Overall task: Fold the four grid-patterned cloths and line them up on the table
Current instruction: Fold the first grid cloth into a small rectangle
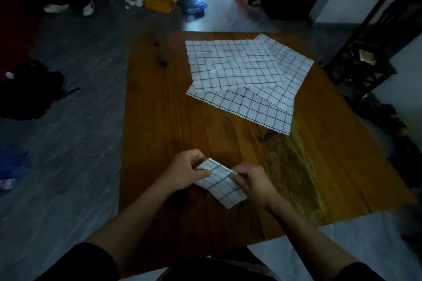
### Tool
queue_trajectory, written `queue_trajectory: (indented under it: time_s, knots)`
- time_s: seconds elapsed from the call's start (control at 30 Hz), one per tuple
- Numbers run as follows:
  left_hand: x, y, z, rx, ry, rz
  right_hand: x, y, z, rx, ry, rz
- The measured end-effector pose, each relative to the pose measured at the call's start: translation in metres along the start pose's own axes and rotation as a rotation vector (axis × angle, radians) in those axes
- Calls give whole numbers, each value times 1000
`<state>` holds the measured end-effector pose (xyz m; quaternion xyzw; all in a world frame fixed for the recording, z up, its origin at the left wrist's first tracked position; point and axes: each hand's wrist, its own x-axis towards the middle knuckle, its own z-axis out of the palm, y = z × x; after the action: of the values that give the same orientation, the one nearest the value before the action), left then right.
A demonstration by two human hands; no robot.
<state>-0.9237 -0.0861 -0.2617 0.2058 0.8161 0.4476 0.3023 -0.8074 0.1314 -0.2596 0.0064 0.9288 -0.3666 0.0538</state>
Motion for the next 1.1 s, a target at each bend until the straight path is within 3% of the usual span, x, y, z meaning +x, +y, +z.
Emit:
queue_trajectory:
  time_s: [0.17,0.3,0.53,0.67,0.77,0.87,1.1]
  knots:
    - [8,5,26,-54,-105,15,-47,8,-21,87,178,173]
    - [4,26,57,-162,-22,76,-77,18,-36,65,183,210]
    - [7,68,113,-127,79,76,-119,54,-61,222,252,265]
    - [12,115,157,-286,181,7,-143,91,-87,419,339,281]
    - [15,150,201,-421,76,-99,-165,124,-113,505,396,284]
    - [18,171,248,-285,-11,-139,-189,158,-141,539,387,263]
    - [32,212,312,-168,108,-120,-216,208,-190,530,352,357]
